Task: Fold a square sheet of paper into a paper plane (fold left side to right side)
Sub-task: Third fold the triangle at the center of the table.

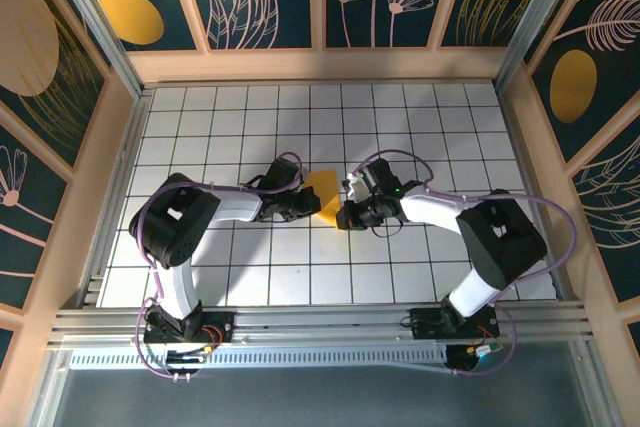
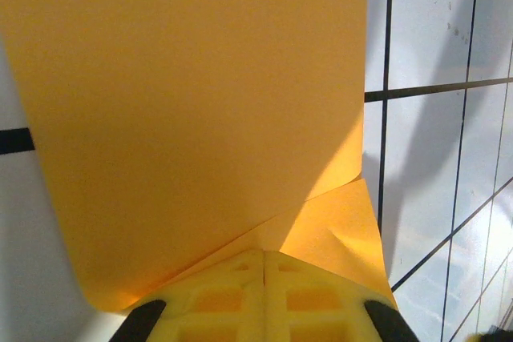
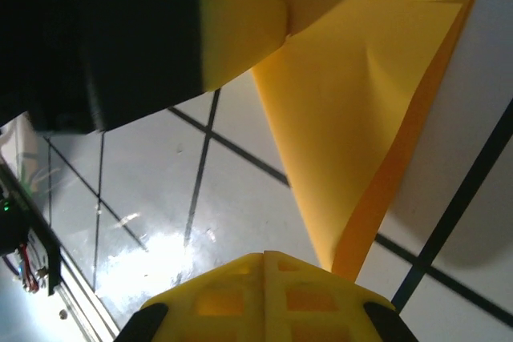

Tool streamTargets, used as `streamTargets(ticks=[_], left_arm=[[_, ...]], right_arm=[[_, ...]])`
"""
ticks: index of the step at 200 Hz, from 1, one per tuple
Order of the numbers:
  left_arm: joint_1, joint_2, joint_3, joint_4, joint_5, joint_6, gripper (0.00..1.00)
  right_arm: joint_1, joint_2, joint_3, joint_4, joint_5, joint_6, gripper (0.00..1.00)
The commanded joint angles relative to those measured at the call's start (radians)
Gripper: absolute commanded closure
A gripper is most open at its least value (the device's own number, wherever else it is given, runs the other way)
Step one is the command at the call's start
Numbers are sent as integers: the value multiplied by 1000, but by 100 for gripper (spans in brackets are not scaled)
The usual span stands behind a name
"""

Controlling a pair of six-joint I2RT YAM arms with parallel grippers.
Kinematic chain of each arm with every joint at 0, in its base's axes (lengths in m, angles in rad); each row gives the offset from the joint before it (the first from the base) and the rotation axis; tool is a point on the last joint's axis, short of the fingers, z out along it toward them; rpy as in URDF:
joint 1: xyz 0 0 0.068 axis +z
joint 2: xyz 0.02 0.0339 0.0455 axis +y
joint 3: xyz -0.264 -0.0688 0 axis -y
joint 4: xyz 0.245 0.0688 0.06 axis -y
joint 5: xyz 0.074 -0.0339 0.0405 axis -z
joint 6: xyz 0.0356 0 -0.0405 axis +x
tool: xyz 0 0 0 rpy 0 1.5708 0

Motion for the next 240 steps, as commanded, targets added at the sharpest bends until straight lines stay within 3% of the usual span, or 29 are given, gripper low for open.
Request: streamTargets(ticks=[1, 160, 198, 240], left_arm=[[1, 45, 1, -81, -56, 22, 98], [1, 6, 56, -100, -47, 38, 93], [1, -68, 62, -78, -56, 40, 91], [-15, -197, -55, -6, -35, 13, 95]], right_arm=[[-5, 38, 27, 35, 30, 11, 100], [-5, 94, -79, 8, 68, 37, 100], [-7, 107, -99, 17, 65, 35, 100], [-19, 112, -110, 33, 77, 31, 100]])
